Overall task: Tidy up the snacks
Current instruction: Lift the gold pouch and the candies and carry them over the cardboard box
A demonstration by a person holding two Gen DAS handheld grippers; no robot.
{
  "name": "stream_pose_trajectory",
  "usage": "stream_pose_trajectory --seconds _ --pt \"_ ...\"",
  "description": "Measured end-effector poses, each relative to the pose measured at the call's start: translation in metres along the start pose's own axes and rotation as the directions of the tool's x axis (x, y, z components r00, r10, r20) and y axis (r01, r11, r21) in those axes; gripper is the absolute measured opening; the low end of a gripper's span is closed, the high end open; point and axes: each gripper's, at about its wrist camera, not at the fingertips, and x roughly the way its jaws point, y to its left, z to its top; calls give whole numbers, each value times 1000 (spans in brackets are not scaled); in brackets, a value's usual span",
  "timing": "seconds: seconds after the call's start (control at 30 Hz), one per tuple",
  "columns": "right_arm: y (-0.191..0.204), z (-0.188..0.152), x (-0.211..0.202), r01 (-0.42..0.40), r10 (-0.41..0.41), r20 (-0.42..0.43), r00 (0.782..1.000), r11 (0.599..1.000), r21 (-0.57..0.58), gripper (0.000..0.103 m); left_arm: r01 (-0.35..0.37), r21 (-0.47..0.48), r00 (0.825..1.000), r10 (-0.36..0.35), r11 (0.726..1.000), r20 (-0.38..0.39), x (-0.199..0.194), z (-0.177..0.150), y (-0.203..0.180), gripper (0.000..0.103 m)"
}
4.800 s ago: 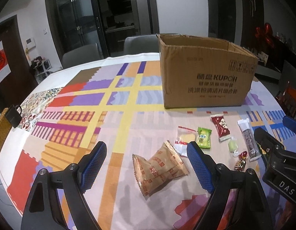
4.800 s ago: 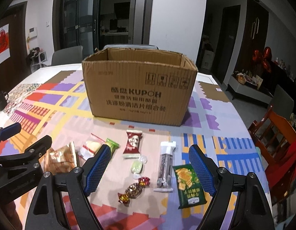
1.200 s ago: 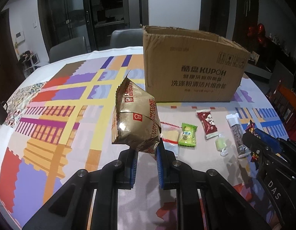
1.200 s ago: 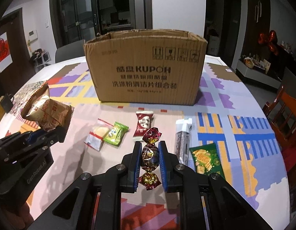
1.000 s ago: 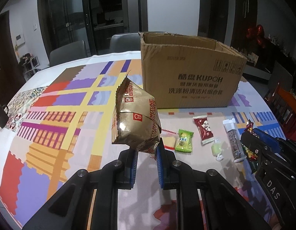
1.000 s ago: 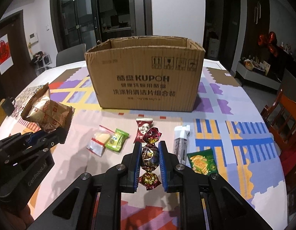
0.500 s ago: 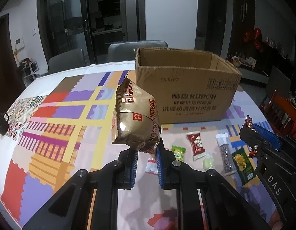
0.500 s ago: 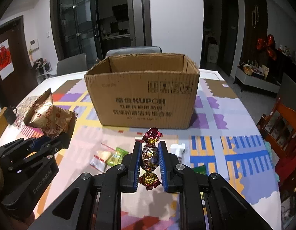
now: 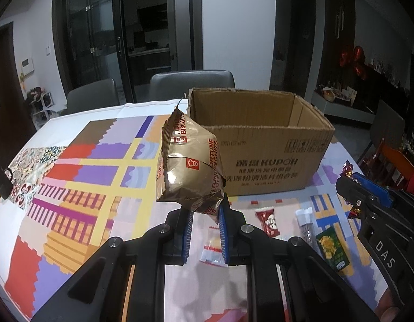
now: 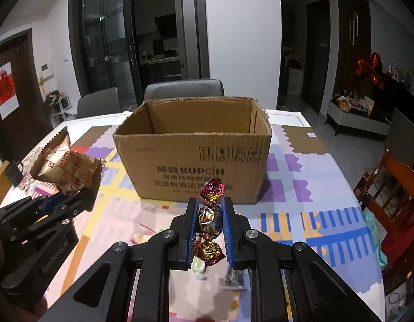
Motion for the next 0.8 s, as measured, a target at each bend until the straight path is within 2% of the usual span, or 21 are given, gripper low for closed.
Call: stream_pose_trajectory --seconds 0.8 --pt "-9 53 -7 17 -16 100 995 1000 -16 19 44 30 997 -46 999 65 5 47 -1 19"
